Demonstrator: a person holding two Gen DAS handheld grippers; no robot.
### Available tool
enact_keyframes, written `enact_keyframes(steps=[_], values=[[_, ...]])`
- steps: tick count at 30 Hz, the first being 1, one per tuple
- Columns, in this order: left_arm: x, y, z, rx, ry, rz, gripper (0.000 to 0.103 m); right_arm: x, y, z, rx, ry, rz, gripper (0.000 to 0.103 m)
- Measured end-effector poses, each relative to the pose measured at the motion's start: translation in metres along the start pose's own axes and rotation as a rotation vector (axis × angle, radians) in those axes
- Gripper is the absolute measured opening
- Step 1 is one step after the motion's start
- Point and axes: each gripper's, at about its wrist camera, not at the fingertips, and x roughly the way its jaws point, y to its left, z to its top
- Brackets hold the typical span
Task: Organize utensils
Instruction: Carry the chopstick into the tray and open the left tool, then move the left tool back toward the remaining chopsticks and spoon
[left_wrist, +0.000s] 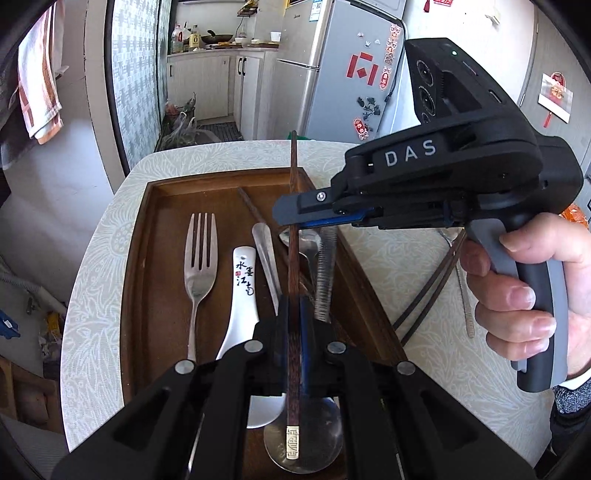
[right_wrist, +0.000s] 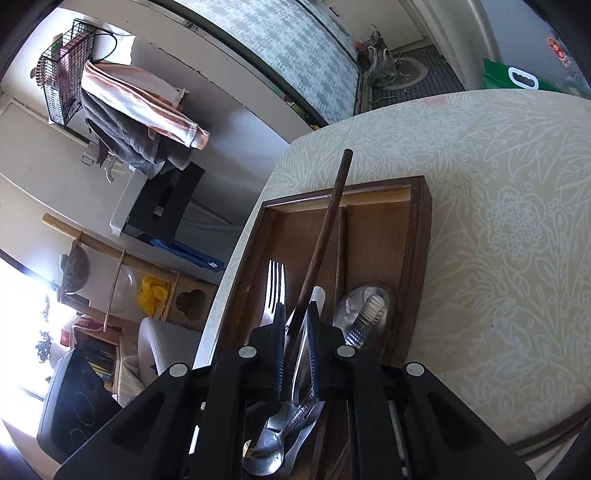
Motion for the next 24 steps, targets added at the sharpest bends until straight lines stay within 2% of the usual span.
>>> enact_keyframes(steps=[1,2,3,4,5,6,8,9,10,12,13,15,19,24], values=[[0.001,0.000,0.000,-0.001,0.003,0.001,0.007,0.000,-0.001,0.000,0.003,0.001,-0.002,0.019],[0.002,0.001,-0.001,0.001,0.008,0.003,0.007,-0.001,-0.002,-0.001,0.006,0.000,-0.004,0.028],[0.005,0.000,-0.002,0.002,0.016,0.006,0.007,-0.003,-0.002,-0.001,0.007,-0.001,-0.004,0.041],[0.006,0.001,-0.004,0.002,0.021,0.007,0.007,-0.006,-0.003,-0.002,0.010,-0.005,-0.001,0.048],[0.009,0.001,-0.004,-0.001,0.025,0.009,0.007,-0.010,-0.004,-0.002,0.016,-0.011,-0.001,0.061],[0.011,0.002,-0.005,-0.005,0.029,0.010,0.007,-0.016,-0.006,-0.003,0.017,-0.017,0.005,0.066],[0.011,0.001,-0.006,-0.011,0.024,0.005,0.010,-0.032,-0.009,-0.005,0.009,-0.030,0.026,0.067],[0.010,-0.001,-0.007,-0.011,0.019,0.003,0.023,-0.042,-0.010,-0.007,0.004,-0.042,0.026,0.068],[0.006,-0.003,-0.006,-0.008,0.005,0.005,0.041,-0.058,-0.012,-0.008,-0.008,-0.063,0.024,0.068],[-0.003,-0.007,-0.003,0.001,-0.039,-0.020,0.060,-0.091,-0.020,-0.011,-0.029,-0.112,0.007,0.073],[-0.010,-0.012,-0.001,0.014,-0.069,-0.032,0.065,-0.105,-0.026,-0.012,-0.032,-0.135,-0.007,0.074],[-0.016,-0.027,0.004,0.053,-0.092,-0.041,0.069,-0.138,-0.045,-0.016,-0.021,-0.186,-0.035,0.074],[-0.014,-0.057,0.012,0.105,-0.088,-0.094,0.069,-0.181,-0.096,-0.024,0.073,-0.252,-0.055,0.074],[0.001,-0.099,0.004,0.187,-0.061,-0.138,0.069,-0.199,-0.141,-0.039,0.150,-0.278,-0.069,0.074]])
